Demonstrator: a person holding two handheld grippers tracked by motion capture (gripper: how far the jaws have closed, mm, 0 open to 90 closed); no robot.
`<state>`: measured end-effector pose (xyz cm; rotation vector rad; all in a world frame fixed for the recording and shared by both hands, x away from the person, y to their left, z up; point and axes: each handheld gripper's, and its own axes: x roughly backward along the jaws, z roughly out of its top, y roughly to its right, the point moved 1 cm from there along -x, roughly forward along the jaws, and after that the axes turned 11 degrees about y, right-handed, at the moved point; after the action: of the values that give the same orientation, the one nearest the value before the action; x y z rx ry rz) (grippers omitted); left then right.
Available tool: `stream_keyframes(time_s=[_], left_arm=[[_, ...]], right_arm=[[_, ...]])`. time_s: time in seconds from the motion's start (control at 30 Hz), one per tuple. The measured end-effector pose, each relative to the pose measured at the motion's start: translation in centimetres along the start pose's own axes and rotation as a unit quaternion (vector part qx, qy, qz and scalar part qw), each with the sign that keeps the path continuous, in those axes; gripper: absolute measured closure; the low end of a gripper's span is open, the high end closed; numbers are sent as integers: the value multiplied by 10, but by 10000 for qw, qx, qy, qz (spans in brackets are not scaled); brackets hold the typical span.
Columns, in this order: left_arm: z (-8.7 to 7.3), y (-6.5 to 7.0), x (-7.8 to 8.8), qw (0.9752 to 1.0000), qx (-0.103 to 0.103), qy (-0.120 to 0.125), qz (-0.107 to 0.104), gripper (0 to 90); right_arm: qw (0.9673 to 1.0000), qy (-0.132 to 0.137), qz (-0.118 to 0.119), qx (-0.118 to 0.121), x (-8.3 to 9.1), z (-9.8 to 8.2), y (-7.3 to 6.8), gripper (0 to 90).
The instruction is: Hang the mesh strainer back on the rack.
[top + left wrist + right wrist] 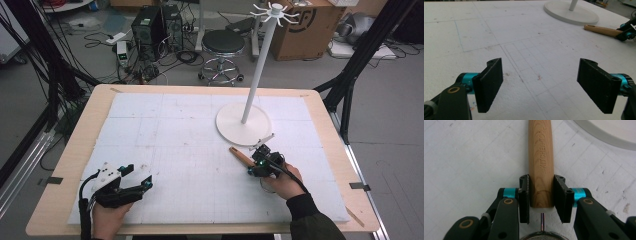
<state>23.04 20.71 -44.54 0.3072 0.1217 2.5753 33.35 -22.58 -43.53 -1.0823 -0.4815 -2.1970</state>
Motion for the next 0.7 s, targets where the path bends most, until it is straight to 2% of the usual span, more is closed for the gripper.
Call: stream_keyframes(time_s=[0.1, 0.13, 0.27, 0.33, 0.37, 0.4, 0.47, 0.53, 0.7], left_arm=[[0, -1, 1, 10000, 14, 12, 15, 214], [0, -1, 1, 10000, 17, 15, 17, 214], [0, -2, 1, 10000, 35, 22, 31, 214], [0, -2, 1, 10000, 34, 24, 36, 214], [0, -2, 1, 10000, 33, 23, 38, 214], [0, -2, 1, 10000, 36, 27, 28, 214], [1, -2, 1, 10000, 8, 15, 24, 214], [1, -1, 2, 10000, 19, 18, 28, 214], [1, -2, 2, 10000, 30, 24, 36, 214]], right_arm=[[9999, 22, 73, -67, 0, -1, 1, 689], [9998, 121, 126, -70, 1, -2, 4, 689], [9979, 410, 366, -349, 4, -8, 11, 688], [9939, 730, 584, -586, 8, -10, 14, 688], [9926, 799, 641, -653, 10, -11, 14, 688], [9914, 951, 616, -653, 12, -11, 14, 687], [9882, 1089, 769, -759, 13, -11, 16, 687], [9861, 1249, 725, -821, 15, -11, 17, 687], [9735, 1901, 785, -1003, 27, -8, 20, 686]])
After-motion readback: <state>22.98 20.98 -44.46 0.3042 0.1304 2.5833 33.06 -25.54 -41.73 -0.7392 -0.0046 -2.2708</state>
